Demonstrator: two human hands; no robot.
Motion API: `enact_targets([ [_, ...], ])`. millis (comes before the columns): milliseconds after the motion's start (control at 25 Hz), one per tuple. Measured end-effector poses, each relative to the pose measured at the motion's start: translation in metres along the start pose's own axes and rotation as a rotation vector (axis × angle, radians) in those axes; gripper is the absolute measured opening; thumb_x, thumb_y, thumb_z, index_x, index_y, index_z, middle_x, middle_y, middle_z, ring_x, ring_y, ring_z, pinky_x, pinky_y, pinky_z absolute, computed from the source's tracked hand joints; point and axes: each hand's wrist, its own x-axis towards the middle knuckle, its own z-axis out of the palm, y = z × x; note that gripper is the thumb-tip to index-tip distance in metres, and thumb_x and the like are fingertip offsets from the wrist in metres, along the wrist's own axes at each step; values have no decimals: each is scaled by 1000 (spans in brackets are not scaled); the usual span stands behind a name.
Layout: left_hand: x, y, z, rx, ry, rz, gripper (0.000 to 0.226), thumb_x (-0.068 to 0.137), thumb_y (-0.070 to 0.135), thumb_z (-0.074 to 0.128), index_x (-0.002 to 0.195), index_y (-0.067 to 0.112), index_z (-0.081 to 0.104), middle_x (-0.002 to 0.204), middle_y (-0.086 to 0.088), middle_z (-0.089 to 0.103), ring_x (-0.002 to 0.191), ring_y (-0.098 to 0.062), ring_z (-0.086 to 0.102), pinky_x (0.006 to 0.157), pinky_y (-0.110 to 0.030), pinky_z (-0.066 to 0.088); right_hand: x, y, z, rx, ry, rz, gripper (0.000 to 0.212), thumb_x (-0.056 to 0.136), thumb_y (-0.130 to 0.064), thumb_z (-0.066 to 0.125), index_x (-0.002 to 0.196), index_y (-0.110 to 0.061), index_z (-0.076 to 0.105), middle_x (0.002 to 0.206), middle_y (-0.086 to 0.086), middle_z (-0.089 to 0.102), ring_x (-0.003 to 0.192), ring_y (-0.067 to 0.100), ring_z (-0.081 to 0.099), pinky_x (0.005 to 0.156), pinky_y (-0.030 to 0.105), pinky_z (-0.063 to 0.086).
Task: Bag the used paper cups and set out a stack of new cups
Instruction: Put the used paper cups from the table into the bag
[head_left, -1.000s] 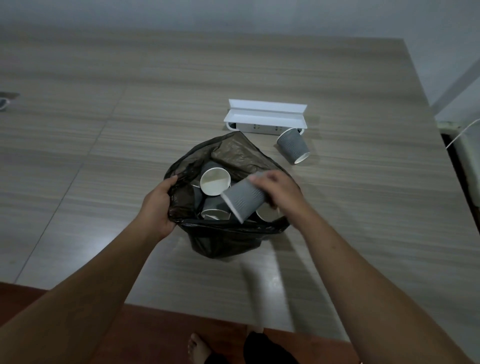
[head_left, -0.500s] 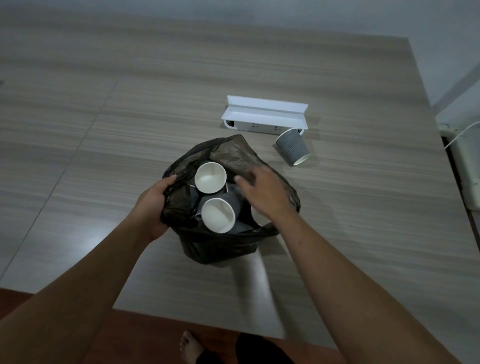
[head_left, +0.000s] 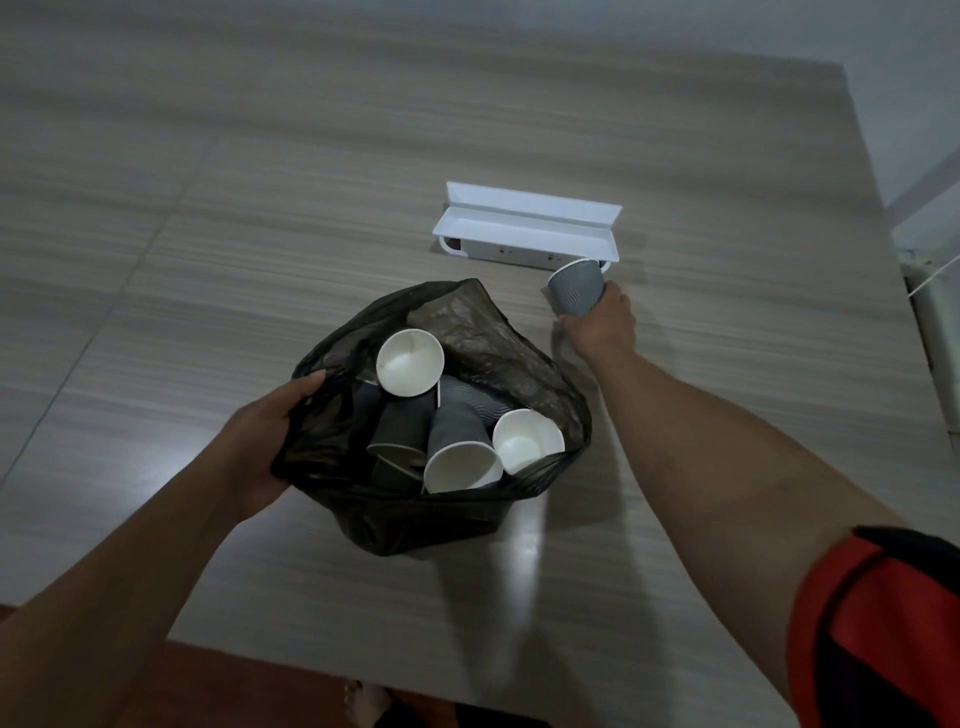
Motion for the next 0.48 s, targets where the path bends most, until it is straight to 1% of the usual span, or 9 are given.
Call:
enact_targets([
  [80,1,3,-1,-11,7,5,38,95,31,55,124,9,66,116,-15,73,99,-31,72,86,-41,52,-8,-6,-2,141,40,-43,75,68,-44,78,129,-10,50,126,12,57,116,33,57,90,39,50],
  [160,0,5,5,-29,5,20,35,96,30,54,121,10,67,115,-14,73,96,-28,73,84,-39,53,-35,-19,-18,350,80,-87,65,68,-43,77,122,-12,57,112,5,63,103,25,64,78,31,50],
  [200,-1,6,9,-43,7,31,33,97,30,53,120,10,68,113,-13,74,94,-26,74,81,-38,54,-56,-26,-30,455,56,-124,61,70,-42,77,122,-15,58,110,1,64,99,20,65,76,29,50],
  [240,-1,6,12,-53,8,39,33,98,30,52,119,11,68,112,-12,75,93,-25,75,79,-36,56,-83,-32,-42,556,-14,-192,60,72,-41,78,124,-19,59,111,-2,66,96,14,65,75,26,52],
  [280,-2,6,15,-59,9,46,33,99,31,51,120,12,67,112,-11,75,94,-24,74,77,-33,58,-111,-35,-50,616,-121,-281,59,72,-41,80,124,-22,59,111,-5,68,94,8,66,74,21,52],
  [320,-3,6,18,-61,9,52,35,100,32,50,123,12,66,114,-11,74,97,-24,74,77,-32,59,-138,-36,-53,589,-246,-373,59,72,-40,81,124,-24,60,110,-7,68,92,3,65,74,17,51],
  [360,-6,7,18,-65,12,64,37,100,34,50,125,11,65,117,-11,73,101,-24,72,79,-33,59,-162,-37,-49,462,-356,-455,60,72,-41,82,125,-26,60,110,-9,68,93,2,64,75,16,50],
  [400,-8,7,18,-76,17,76,40,100,36,50,128,10,64,120,-12,72,105,-26,71,83,-34,58,-179,-37,-40,275,-400,-525,63,71,-46,82,127,-27,59,112,-8,67,97,5,62,79,18,48],
  [480,-15,8,14,-100,56,103,44,99,40,52,128,9,64,120,-12,72,108,-26,70,87,-37,56,-197,-44,-15,-33,-357,-645,73,71,-53,77,134,-25,54,121,-1,63,111,17,55,91,27,43],
])
